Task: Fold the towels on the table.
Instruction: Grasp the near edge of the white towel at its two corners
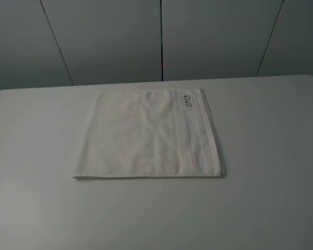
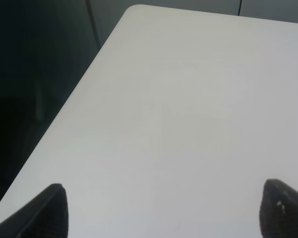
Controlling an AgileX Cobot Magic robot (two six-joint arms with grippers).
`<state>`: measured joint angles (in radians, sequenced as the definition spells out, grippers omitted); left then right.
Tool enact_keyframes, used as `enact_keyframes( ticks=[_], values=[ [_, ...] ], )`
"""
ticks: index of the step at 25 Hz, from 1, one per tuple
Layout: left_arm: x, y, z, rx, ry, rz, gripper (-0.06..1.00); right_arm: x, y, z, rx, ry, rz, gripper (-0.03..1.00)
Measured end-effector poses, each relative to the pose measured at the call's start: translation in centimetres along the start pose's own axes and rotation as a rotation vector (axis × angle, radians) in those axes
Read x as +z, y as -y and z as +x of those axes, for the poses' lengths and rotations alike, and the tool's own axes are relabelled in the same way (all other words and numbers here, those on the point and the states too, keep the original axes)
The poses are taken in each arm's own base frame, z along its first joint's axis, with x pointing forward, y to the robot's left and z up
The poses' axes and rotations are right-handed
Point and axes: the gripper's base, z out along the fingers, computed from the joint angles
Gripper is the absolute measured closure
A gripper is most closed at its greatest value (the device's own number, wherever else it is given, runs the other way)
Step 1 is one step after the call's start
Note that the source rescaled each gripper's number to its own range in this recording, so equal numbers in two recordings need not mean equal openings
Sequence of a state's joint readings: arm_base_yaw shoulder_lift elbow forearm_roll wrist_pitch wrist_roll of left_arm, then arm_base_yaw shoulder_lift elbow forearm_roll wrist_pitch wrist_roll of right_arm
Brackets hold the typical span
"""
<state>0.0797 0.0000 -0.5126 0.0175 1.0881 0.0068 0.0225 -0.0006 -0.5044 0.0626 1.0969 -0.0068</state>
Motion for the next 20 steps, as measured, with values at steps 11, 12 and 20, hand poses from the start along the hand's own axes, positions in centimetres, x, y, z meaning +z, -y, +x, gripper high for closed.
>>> enact_keyframes(
  ticks=[11, 12, 20],
  values=[
    [0.00, 0.00, 0.00, 0.000, 0.000, 0.000, -0.05, 0.00, 0.00, 0.00, 0.000, 0.000, 0.000, -0.03],
    [0.00, 0.00, 0.00, 0.000, 0.000, 0.000, -0.05, 0.00, 0.00, 0.00, 0.000, 0.000, 0.000, -0.03],
    [0.00, 0.00, 0.00, 0.000, 0.000, 0.000, -0.05, 0.00, 0.00, 0.00, 0.000, 0.000, 0.000, -0.03]
  ],
)
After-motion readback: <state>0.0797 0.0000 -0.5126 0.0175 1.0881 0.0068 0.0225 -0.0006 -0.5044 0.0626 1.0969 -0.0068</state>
